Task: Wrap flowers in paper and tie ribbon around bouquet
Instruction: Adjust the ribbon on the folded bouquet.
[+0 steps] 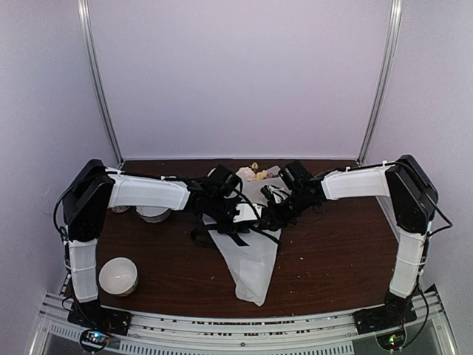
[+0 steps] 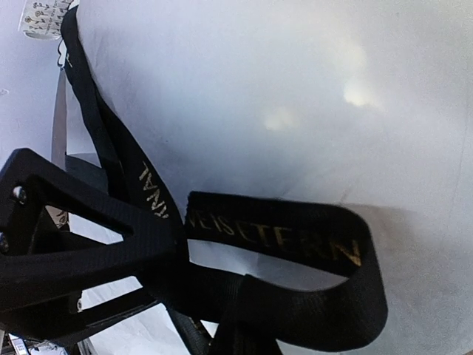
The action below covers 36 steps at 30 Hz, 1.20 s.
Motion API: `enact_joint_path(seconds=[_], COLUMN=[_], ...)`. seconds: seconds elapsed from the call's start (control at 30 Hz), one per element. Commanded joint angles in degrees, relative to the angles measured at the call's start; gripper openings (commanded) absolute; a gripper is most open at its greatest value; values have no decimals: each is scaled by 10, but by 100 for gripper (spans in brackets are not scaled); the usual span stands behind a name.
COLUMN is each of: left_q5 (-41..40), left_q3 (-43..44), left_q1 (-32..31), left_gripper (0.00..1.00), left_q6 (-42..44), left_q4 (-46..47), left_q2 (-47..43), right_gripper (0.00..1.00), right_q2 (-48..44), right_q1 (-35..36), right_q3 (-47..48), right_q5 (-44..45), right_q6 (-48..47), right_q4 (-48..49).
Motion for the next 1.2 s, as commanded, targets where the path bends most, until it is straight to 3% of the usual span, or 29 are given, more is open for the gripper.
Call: enact_joint_path(seconds=[0.0,0.17,0.2,0.27,0.3,0.47,0.6,0.93,1.17], left_q5=[20,1,-4,-12,-12,79,124,165,163], left_q3=[5,1,0,2,0,-27,-47,-76,-85], left_q1=[-3,-3,-3,-2,-2,2,2,15,20], left_gripper=[38,27,22,3,0,0,0,0,0], left_q6=[-5,-5,-7,-16,-22,-48,-69,-110,-117], left_q4=[-2,2,5,11,14,28,42,79,80], left_q2=[22,27,27,25,22,-29,-67,-124,-134], right_gripper=[0,0,0,0,0,0,0,22,24], right_q2=[-8,-11,-11,-9,-10,-5,-13,-36,-65], right_q1=[0,-1,0,-1,0,0,5,13,-1], right_q3=[-9,-9,-9,-11,-12,-15,-28,-24,-50], right_q5=[-8,-3,-3,-4,-3,4,-42,-100,-129], right_q6=[6,0,0,-1,-2,-36,-68,-198,-211], right_q4=[10,2,1,1,-1,-33,-35,-141,-134])
